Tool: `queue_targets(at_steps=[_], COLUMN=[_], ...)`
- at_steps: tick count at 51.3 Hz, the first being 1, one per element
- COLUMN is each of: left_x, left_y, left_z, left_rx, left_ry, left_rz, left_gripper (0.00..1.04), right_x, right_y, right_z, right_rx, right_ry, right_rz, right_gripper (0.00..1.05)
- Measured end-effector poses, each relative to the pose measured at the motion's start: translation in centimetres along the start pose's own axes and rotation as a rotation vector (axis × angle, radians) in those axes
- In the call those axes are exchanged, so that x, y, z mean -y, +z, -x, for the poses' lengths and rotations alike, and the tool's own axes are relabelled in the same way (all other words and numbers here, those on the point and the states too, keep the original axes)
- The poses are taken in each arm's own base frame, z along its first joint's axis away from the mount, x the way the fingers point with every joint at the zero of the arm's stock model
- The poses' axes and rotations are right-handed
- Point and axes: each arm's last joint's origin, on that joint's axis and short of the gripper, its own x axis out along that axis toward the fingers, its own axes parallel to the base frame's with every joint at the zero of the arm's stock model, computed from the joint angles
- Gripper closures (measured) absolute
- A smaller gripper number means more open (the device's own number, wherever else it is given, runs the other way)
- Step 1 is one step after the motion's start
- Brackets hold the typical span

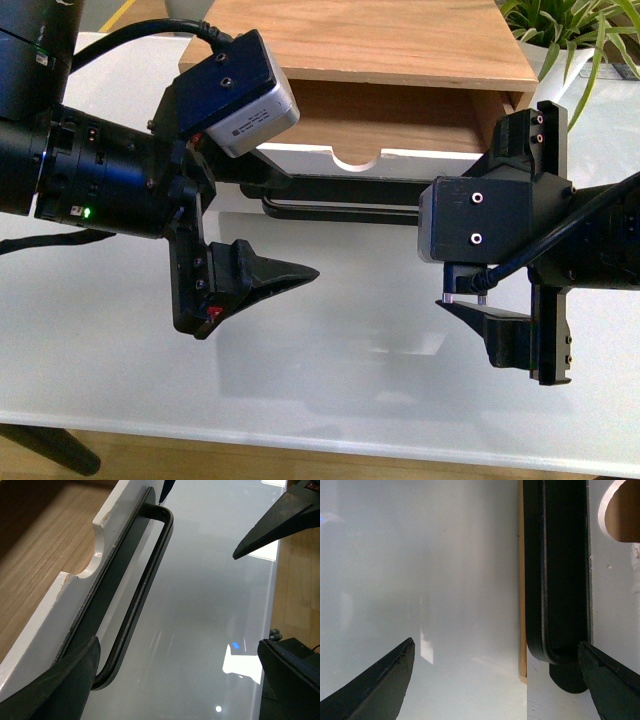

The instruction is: Close drawer sideways

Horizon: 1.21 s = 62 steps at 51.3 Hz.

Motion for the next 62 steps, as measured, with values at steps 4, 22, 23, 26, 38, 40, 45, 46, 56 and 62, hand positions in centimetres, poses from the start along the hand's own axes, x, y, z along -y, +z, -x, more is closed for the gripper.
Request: queue_targets(at_steps=[4,22,23,26,38,40,45,46,56,62], left_x=[-0.2,-0.8,-0.8,-0.9,-1.5,-1.5,-1.6,-1.6,-2.1,-2.3], left_y=[0.0,-0.2,-0.2,-0.2,-0.7,-0.8,-1.0,-1.0,-1.0,-0.9], left_z=[-0.3,-1.7,-1.7,-1.8,-2.6,-2.7,-2.9,-3.0,-3.3,-3.6], left_rx=[-0.002,-0.013,-0.014,-0.015,-0.036,-0.039,-0.047,-0.048,-0.057,-0.059], left_ry=[-0.005,-0.025,-0.026,-0.027,-0.032,-0.036,-0.048,-0.049,-0.055,-0.059], left_rz=[0.001,0.008,0.008,0.009,0.026,0.030,0.039,0.039,0.033,0.032], left_gripper=[0.09,0.09,0.09,0.09,0.09,0.09,0.09,0.09,0.09,0.09], right_x=[0.1,0.3,0.3,0.4,0.6,0.6,0.6,0.6,0.6,0.6], right_y=[0.0,0.0,0.0,0.1,0.6,0.7,1.0,1.1,1.5,1.4], right_z=[-0.3,-1.4,-1.4,-1.6,-2.5,-2.7,-3.3,-3.4,-4.3,-4.9], right_rx=[0.000,0.003,0.004,0.006,0.005,0.005,0.009,0.008,0.007,-0.007], right_ry=[0.004,0.016,0.016,0.018,0.019,0.021,0.026,0.028,0.033,0.038], right_rz=[0.002,0.009,0.009,0.012,0.029,0.031,0.039,0.040,0.054,0.052], right_gripper=[0.09,0.09,0.09,0.09,0.09,0.09,0.09,0.09,0.09,0.09])
